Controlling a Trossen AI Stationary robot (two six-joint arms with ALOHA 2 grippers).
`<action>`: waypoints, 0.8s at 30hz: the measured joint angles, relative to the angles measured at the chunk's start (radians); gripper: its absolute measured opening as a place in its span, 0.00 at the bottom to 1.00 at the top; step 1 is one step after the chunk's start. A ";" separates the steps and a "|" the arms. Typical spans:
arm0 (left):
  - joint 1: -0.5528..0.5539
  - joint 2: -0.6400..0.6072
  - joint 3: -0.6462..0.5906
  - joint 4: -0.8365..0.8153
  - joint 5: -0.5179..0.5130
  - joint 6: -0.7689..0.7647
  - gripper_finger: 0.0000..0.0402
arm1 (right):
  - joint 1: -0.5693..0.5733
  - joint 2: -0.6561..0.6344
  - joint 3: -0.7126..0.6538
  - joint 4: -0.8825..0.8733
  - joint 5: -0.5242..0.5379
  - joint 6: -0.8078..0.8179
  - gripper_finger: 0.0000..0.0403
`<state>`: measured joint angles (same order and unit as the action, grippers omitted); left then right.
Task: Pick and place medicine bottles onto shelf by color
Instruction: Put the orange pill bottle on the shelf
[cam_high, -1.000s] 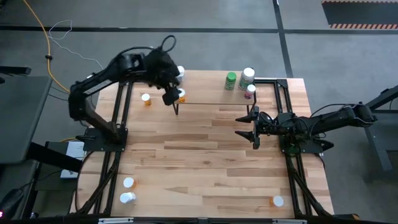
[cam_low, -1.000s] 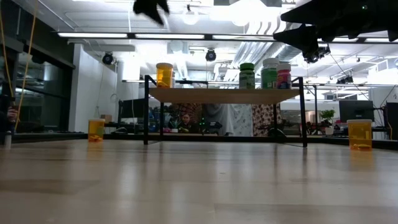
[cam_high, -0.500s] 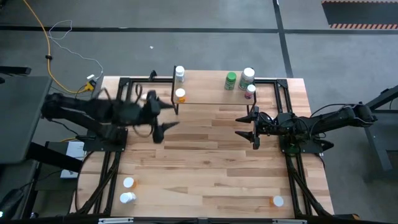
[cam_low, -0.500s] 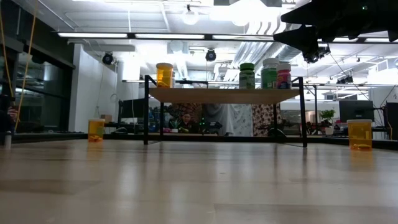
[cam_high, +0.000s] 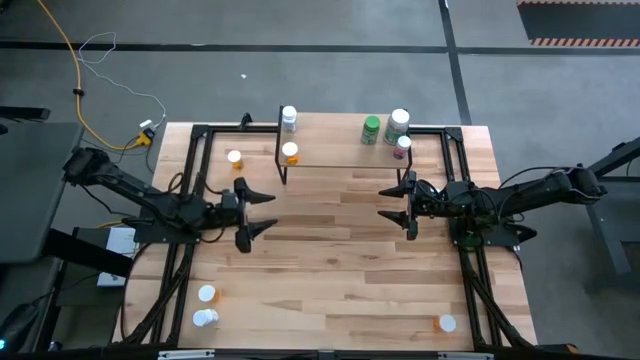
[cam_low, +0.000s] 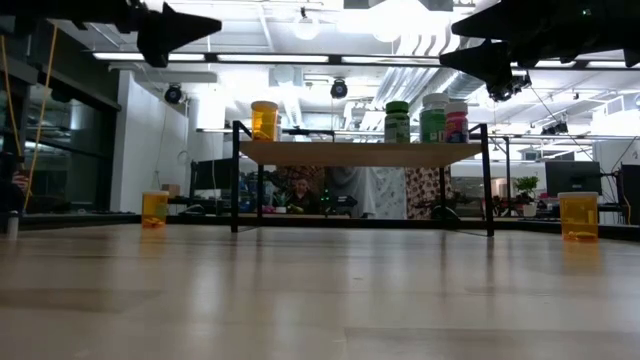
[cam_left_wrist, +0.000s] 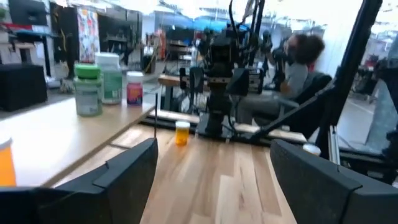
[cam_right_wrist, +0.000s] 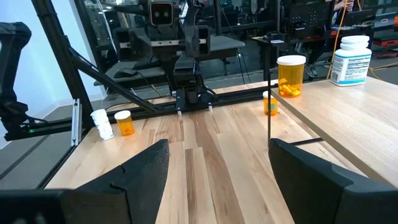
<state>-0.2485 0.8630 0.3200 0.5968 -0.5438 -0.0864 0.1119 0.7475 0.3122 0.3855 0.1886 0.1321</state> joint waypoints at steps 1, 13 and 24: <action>0.000 -0.001 -0.002 0.006 -0.008 0.000 0.75 | 0.000 0.000 0.000 0.000 0.000 0.000 0.66; 0.000 -0.008 -0.004 0.015 -0.018 0.011 0.75 | 0.000 0.005 0.129 -0.326 0.187 0.229 0.66; 0.000 -0.007 -0.003 0.006 -0.018 0.019 0.75 | -0.049 0.150 0.476 -1.591 0.275 0.973 0.66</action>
<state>-0.2485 0.8562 0.3168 0.6029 -0.5617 -0.0673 0.0626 0.8970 0.7886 -1.2057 0.4632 1.1055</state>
